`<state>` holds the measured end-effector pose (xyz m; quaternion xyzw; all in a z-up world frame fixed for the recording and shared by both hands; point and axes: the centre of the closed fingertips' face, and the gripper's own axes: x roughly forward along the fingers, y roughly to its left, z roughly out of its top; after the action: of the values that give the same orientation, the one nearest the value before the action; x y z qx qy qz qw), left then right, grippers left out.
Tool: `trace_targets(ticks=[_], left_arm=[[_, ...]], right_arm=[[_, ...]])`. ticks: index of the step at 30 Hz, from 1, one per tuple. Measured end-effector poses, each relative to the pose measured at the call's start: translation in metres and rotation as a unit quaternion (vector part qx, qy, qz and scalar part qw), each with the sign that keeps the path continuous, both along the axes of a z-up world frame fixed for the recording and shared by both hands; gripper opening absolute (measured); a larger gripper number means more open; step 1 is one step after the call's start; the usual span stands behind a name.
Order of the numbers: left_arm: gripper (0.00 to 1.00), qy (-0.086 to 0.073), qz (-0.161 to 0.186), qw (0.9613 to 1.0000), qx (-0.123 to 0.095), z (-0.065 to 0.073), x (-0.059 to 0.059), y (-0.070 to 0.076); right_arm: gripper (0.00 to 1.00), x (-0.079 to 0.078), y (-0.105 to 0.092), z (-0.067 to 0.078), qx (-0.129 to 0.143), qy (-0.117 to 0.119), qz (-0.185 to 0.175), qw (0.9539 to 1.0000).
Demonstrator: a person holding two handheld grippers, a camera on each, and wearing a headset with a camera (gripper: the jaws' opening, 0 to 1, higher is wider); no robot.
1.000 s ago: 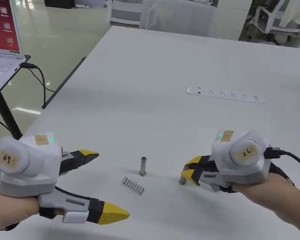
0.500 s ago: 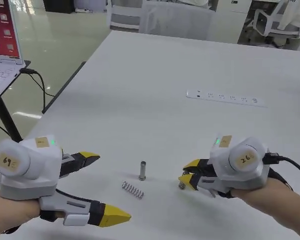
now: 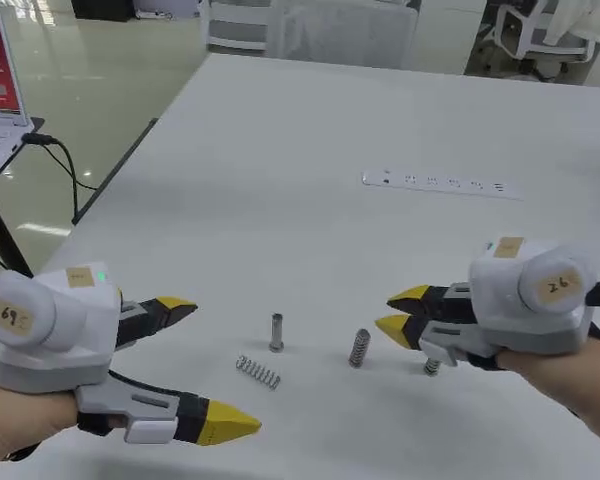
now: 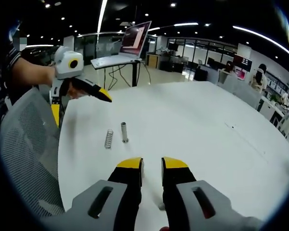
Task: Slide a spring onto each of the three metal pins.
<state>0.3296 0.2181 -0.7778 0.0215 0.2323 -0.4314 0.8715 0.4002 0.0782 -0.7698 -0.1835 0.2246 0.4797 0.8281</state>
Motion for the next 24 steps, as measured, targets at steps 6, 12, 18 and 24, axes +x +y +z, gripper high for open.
trace_targets(ticks=[6, 12, 18, 24], left_arm=[[0.98, 0.0, -0.002, 1.0, 0.001, 0.0, 0.0, 0.0], [0.98, 0.003, -0.003, 1.0, 0.004, -0.001, 0.0, 0.0], [0.98, 0.003, -0.002, 1.0, 0.003, 0.001, 0.001, 0.0], [0.98, 0.006, -0.003, 1.0, 0.005, -0.001, -0.002, -0.001]], right_arm=[[0.13, 0.0, -0.02, 0.005, 0.015, 0.0, -0.028, 0.9995], [0.12, -0.015, -0.029, 0.001, 0.021, 0.004, -0.039, 0.999], [0.11, -0.028, -0.029, -0.009, 0.029, 0.019, -0.044, 0.9984], [0.12, -0.037, -0.031, -0.018, 0.03, 0.03, -0.047, 0.998]])
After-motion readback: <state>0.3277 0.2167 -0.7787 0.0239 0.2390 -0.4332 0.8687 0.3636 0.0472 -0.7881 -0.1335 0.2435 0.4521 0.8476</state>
